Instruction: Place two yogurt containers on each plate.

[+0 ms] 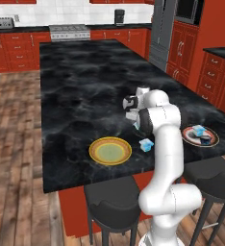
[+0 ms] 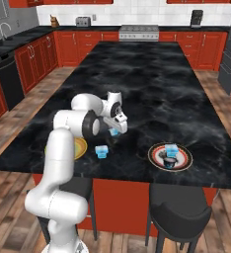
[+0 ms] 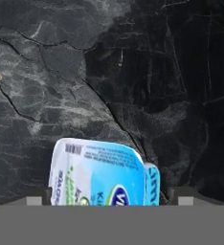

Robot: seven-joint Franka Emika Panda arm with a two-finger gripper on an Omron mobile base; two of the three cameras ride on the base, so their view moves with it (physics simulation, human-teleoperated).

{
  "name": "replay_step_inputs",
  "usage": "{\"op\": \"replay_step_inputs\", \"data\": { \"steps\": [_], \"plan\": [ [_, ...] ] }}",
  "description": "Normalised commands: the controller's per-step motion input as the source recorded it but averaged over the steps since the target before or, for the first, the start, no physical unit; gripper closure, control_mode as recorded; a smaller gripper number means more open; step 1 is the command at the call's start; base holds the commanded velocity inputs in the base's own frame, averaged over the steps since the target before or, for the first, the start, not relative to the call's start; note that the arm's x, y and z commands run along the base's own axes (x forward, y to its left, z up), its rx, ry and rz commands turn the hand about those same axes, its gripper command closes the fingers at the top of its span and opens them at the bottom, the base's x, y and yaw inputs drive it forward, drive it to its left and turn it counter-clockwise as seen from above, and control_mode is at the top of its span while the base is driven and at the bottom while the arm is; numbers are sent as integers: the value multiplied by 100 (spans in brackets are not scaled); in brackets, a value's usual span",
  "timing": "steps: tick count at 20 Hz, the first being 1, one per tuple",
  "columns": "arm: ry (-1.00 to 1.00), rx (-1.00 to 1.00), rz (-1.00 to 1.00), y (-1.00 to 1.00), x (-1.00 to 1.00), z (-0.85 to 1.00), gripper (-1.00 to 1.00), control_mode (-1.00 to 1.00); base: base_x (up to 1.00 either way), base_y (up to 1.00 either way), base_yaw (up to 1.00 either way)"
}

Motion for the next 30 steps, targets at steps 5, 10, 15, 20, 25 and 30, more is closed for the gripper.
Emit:
{"op": "replay_step_inputs", "data": {
  "steps": [5,10,15,20,25,30],
  "plan": [
    [-23,16,1,-31,0,-53,100,-100,0,0,0],
    [-24,20,2,0,-37,15,100,-100,0,0,0],
    [-14,20,20,25,-83,43,100,-100,0,0,0],
    [0,10,42,52,-36,54,100,-100,0,0,0],
    [-1,9,45,59,-8,25,100,-100,0,0,0],
    [0,12,36,83,-12,-11,100,-100,0,0,0]
  ]
}}
